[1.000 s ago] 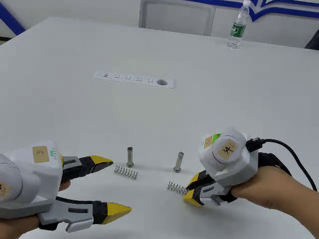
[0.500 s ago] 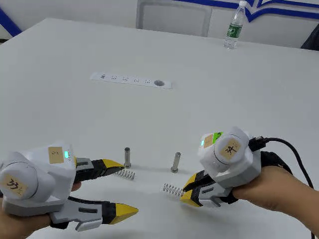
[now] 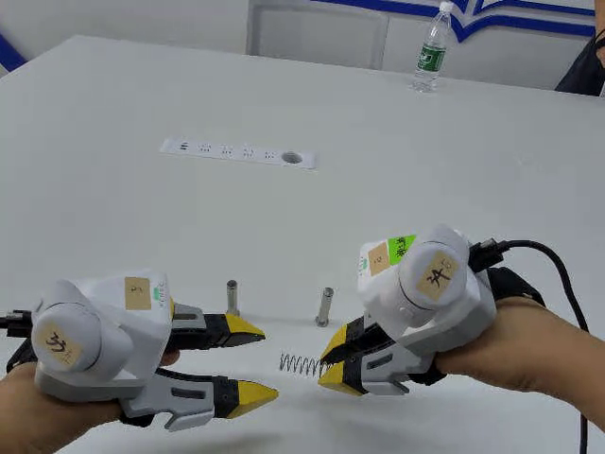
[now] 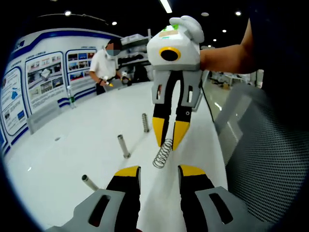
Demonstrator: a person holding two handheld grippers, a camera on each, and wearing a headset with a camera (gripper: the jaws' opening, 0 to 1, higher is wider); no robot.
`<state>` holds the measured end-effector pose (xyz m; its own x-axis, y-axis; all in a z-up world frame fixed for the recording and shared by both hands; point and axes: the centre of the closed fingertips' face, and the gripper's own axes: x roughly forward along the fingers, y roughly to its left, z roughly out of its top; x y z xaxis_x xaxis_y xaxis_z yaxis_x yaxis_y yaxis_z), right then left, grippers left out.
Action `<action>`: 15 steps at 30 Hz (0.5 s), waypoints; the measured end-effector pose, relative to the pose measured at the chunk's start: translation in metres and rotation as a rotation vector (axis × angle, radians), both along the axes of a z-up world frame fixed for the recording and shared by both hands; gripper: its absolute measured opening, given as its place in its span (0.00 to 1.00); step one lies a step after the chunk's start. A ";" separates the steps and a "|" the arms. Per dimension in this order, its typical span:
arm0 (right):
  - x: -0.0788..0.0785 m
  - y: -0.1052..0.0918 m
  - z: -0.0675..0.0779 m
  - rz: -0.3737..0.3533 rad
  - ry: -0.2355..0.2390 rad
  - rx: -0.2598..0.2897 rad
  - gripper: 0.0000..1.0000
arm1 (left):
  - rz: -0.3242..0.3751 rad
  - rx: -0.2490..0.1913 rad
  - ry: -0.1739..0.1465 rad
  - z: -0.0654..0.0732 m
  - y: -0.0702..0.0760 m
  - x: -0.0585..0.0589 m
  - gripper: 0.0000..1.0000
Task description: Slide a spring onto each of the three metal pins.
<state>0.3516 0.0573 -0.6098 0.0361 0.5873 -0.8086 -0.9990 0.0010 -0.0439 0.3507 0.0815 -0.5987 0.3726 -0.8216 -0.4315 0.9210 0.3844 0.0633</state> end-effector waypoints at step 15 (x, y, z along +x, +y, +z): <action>-0.014 0.003 0.000 0.089 -0.009 -0.035 0.12 | -0.092 0.010 -0.017 -0.002 -0.013 -0.012 0.13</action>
<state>0.3380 0.0607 -0.6093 -0.0076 0.5603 -0.8283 -0.9947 -0.0893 -0.0512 0.3389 0.0682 -0.6005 0.3033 -0.8485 -0.4338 0.9511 0.2977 0.0827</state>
